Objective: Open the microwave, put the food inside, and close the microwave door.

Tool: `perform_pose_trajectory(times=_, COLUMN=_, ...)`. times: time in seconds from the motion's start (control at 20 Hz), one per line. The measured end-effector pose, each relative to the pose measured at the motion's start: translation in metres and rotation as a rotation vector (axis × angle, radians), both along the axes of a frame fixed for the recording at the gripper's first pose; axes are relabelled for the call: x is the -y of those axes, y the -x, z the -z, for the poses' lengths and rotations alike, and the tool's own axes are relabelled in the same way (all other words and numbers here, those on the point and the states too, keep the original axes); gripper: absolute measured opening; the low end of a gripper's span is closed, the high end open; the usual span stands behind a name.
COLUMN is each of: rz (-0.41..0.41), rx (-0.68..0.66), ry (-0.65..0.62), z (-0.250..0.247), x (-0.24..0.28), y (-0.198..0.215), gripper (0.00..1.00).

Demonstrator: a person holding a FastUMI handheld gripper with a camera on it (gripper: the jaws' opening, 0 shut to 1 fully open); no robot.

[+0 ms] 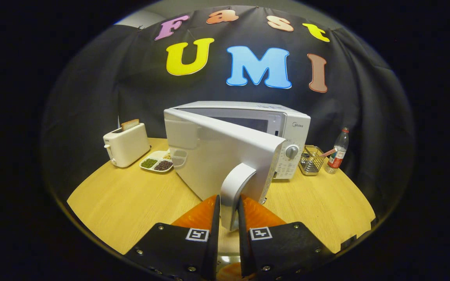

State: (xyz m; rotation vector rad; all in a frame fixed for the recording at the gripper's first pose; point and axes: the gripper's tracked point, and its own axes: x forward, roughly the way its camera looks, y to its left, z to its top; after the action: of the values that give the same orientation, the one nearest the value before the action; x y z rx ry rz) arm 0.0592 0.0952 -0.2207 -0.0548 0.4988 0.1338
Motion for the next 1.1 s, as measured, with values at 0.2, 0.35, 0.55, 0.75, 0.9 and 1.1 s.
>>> perform_pose_trajectory(times=0.2, rz=-0.027, rx=0.004, ry=0.007, z=-0.001, x=-0.028, y=0.021, gripper=0.24)
perform_pose_trajectory(times=0.35, rz=-0.045, rx=-0.001, ry=0.007, z=-0.002, x=-0.046, y=0.032, gripper=0.24)
perform_pose_trajectory(times=0.55, rz=-0.094, rx=-0.004, ry=0.026, z=-0.002, x=-0.077, y=0.046, gripper=0.24)
perform_pose_trajectory(times=0.75, rz=-0.151, rx=-0.003, ry=0.031, z=-0.003, x=-0.111, y=0.060, gripper=0.24)
perform_pose_trajectory(times=0.9, rz=-0.190, rx=-0.008, ry=0.039, z=0.000, x=-0.134, y=0.066, gripper=0.24)
perform_pose_trajectory(times=1.1, rz=-0.227, rx=-0.003, ry=0.083, z=-0.001, x=-0.152, y=0.073, gripper=0.24)
